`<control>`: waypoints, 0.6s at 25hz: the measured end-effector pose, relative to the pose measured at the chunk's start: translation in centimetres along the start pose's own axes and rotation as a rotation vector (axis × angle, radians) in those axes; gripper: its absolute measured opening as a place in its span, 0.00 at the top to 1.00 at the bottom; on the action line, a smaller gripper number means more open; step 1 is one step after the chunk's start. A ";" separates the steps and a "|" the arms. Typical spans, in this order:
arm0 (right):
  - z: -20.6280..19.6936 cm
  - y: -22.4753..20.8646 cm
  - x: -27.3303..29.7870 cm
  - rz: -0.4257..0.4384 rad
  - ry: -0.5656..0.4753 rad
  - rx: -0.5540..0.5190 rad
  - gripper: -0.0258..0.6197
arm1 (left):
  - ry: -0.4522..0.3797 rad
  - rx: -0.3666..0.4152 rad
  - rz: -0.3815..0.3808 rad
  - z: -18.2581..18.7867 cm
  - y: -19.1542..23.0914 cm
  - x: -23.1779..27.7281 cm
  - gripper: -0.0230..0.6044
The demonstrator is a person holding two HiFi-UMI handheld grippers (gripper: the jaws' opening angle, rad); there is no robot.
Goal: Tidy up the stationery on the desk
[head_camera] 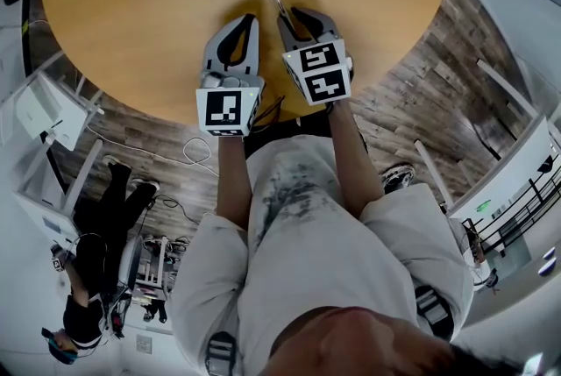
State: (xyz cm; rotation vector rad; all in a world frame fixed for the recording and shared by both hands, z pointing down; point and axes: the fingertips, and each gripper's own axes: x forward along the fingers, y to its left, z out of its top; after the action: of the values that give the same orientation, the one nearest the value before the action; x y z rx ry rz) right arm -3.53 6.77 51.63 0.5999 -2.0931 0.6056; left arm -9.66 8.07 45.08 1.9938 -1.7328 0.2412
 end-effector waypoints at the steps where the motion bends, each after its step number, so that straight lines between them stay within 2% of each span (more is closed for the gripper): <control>1: 0.4 -0.2 -0.2 -0.005 -0.007 -0.005 0.74 | -0.001 -0.001 0.001 0.1 0.1 0.1 0.94; 8: 3.7 -2.4 -0.7 -0.058 -0.087 -0.051 0.74 | 0.003 -0.010 -0.011 0.4 0.1 1.3 0.94; 15: 6.3 -4.9 0.0 -0.106 -0.124 -0.087 0.74 | 0.008 -0.009 -0.040 1.2 0.0 2.9 0.94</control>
State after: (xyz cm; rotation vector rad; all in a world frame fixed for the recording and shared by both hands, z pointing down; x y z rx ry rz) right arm -4.33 -0.81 49.41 0.7092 -2.1747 0.4247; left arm -9.40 4.94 45.32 2.0158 -1.6847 0.2269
